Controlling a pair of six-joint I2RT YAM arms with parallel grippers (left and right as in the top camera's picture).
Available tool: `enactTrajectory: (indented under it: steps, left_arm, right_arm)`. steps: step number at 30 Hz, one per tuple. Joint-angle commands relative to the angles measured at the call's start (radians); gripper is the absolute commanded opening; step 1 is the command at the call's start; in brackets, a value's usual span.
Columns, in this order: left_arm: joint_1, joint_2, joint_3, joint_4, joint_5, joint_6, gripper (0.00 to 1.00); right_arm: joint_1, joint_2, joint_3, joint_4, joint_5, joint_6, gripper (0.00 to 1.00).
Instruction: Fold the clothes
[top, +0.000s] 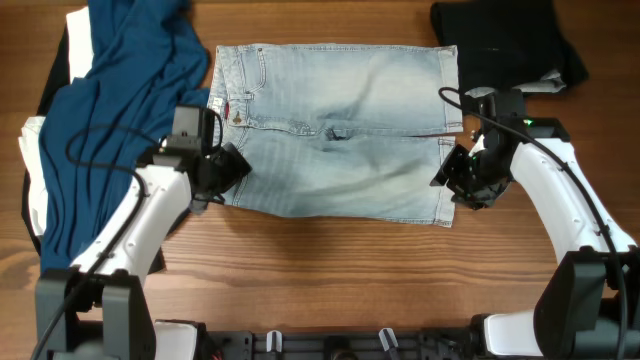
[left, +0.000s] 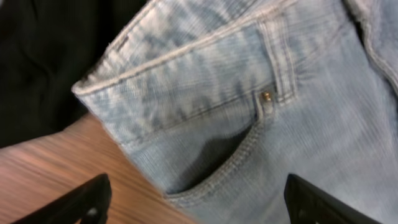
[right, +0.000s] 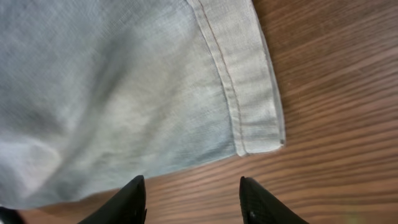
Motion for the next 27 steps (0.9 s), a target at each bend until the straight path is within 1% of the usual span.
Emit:
enactTrajectory:
  steps: [1, 2, 5, 8, 11, 14, 16, 17, 18, 19, 20, 22, 25, 27]
  left_arm:
    - [0.001, -0.001, -0.113, 0.109, -0.057, -0.332, 0.86]
    - [0.001, -0.001, -0.143, 0.146, -0.095, -0.378, 0.84]
    - [0.001, -0.001, -0.179, 0.187, -0.156, -0.422, 0.80]
    - [0.001, -0.001, -0.183, 0.223, -0.236, -0.426, 0.79]
    - [0.001, 0.010, -0.183, 0.291, -0.304, -0.426, 0.79]
    - [0.001, 0.050, -0.183, 0.339, -0.298, -0.425, 0.76]
    - [0.001, 0.100, -0.183, 0.354, -0.263, -0.425, 0.68]
    - [0.001, 0.126, -0.183, 0.354, -0.253, -0.425, 0.61]
    - [0.001, 0.152, -0.183, 0.354, -0.241, -0.425, 0.50]
    - [0.001, 0.175, -0.183, 0.354, -0.238, -0.425, 0.36]
    - [0.002, 0.181, -0.183, 0.353, -0.239, -0.425, 0.28]
    - [0.008, 0.180, -0.183, 0.354, -0.237, -0.418, 0.04]
    - [0.014, 0.180, -0.183, 0.350, -0.232, -0.417, 0.04]
    - [0.014, 0.180, -0.183, 0.346, -0.232, -0.414, 0.04]
  right_arm:
    - [0.021, -0.019, -0.005, 0.023, -0.013, 0.065, 0.48]
    - [0.033, -0.019, -0.005, 0.028, 0.000, 0.065, 0.48]
    - [0.078, -0.019, -0.005, 0.032, 0.040, 0.089, 0.48]
    - [0.121, -0.019, -0.005, 0.040, 0.073, 0.105, 0.48]
    - [0.136, -0.019, -0.005, 0.042, 0.081, 0.113, 0.48]
    - [0.138, -0.019, -0.005, 0.037, 0.085, 0.112, 0.48]
    - [0.138, -0.019, -0.005, 0.026, 0.089, 0.113, 0.48]
    - [0.137, -0.019, -0.006, 0.021, 0.089, 0.113, 0.48]
    - [0.138, -0.019, -0.006, 0.017, 0.089, 0.113, 0.48]
    - [0.137, -0.019, -0.006, 0.015, 0.089, 0.114, 0.48]
    - [0.137, -0.019, -0.009, 0.012, 0.089, 0.122, 0.48]
    - [0.137, -0.019, -0.037, 0.031, 0.097, 0.150, 0.48]
    - [0.137, -0.019, -0.127, 0.128, 0.112, 0.154, 0.48]
    - [0.137, -0.019, -0.190, 0.169, 0.132, 0.206, 0.47]
